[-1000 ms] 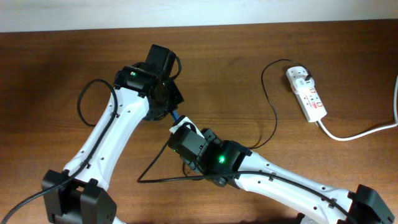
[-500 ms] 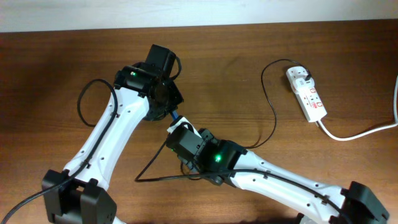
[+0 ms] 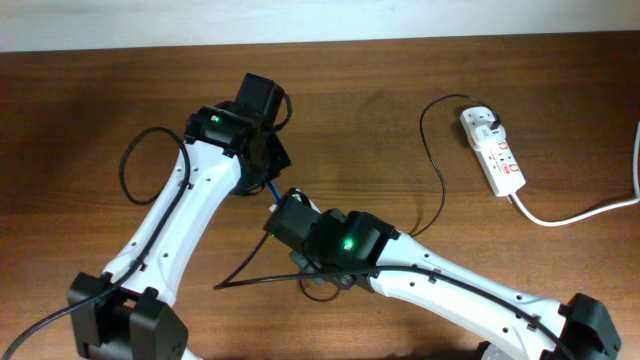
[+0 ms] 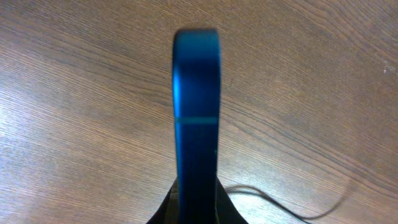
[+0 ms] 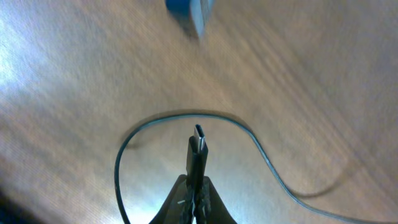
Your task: Plug charger to phone and switch on socket
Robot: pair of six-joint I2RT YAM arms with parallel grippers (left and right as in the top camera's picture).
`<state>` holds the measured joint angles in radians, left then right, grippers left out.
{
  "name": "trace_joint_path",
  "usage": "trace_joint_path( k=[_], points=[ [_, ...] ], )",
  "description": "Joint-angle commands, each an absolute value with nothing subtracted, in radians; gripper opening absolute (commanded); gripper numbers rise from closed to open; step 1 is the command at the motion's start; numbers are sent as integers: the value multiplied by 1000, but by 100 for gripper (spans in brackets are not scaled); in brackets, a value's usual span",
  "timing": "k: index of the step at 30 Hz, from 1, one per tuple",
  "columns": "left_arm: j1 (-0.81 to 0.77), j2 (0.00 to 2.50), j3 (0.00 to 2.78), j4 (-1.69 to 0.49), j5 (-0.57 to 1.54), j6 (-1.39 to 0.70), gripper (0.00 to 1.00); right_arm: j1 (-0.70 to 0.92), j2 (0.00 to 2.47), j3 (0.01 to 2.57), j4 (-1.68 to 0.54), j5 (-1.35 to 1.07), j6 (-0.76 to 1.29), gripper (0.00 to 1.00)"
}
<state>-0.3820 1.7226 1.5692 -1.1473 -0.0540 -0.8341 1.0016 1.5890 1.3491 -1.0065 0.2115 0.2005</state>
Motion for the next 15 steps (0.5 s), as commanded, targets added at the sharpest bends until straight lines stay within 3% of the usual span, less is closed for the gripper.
trace_joint_path(
  k=[1,9,13,15],
  points=[
    [-424,1722,1598,-1146,-138,-844,0,1008,1591,1384,-1061,133,274,4],
    [-450,1722,1598,-1142,-193,-844,0,1007,1656,1431,-1126,128,415,4],
    [-323,1722,1598,-1162,-199,-833,0,911,1696,1395,-1169,227,472,4],
    [-252,1722,1598,-1201,-186,-833,0,844,1744,1395,-1103,232,470,18]
  ],
)
